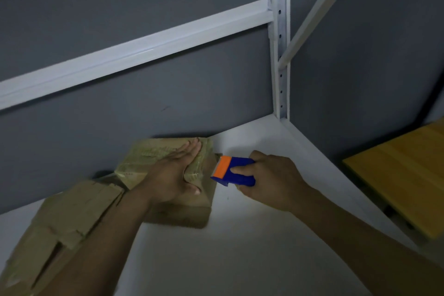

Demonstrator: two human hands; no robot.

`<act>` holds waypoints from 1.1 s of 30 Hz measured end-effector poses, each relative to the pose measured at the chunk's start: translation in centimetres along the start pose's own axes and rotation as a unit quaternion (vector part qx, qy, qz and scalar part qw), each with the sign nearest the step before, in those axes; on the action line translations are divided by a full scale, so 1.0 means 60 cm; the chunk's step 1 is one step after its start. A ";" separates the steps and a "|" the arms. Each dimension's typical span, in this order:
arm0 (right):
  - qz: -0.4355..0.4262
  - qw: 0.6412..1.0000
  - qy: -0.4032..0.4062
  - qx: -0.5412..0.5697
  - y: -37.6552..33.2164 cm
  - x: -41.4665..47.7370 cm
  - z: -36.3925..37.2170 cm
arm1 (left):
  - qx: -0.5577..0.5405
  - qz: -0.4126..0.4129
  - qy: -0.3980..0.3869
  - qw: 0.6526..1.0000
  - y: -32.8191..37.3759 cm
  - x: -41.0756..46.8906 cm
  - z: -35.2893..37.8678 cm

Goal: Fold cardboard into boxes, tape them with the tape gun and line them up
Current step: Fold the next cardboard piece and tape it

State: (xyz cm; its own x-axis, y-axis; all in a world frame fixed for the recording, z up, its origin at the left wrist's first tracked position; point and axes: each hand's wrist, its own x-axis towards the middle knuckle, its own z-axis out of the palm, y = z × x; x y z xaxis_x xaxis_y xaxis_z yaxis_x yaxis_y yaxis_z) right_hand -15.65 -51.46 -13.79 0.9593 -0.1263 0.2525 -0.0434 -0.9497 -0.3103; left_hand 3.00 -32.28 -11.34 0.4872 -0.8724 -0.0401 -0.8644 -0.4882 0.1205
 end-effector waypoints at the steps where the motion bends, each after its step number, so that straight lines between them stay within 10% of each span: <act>1: 0.006 1.000 0.009 -0.010 -0.006 0.003 0.004 | 0.001 -0.002 0.006 1.000 0.004 0.000 0.003; 25: 0.176 0.971 -0.018 0.163 -0.034 -0.014 -0.016 | -0.065 -0.112 0.063 0.990 0.083 -0.025 0.007; 33: 0.288 0.795 0.025 0.534 0.062 -0.039 -0.019 | -0.017 -0.112 0.083 0.990 0.061 -0.021 0.005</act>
State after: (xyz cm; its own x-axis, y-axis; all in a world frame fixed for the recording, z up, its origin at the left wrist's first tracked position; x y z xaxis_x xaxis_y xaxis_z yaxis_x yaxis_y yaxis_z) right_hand -18.38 -55.01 -14.52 0.8530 -0.4880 -0.1850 -0.1841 0.0503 -0.9816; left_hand -0.86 -32.97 -11.14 0.6823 -0.7249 0.0945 -0.7292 -0.6654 0.1597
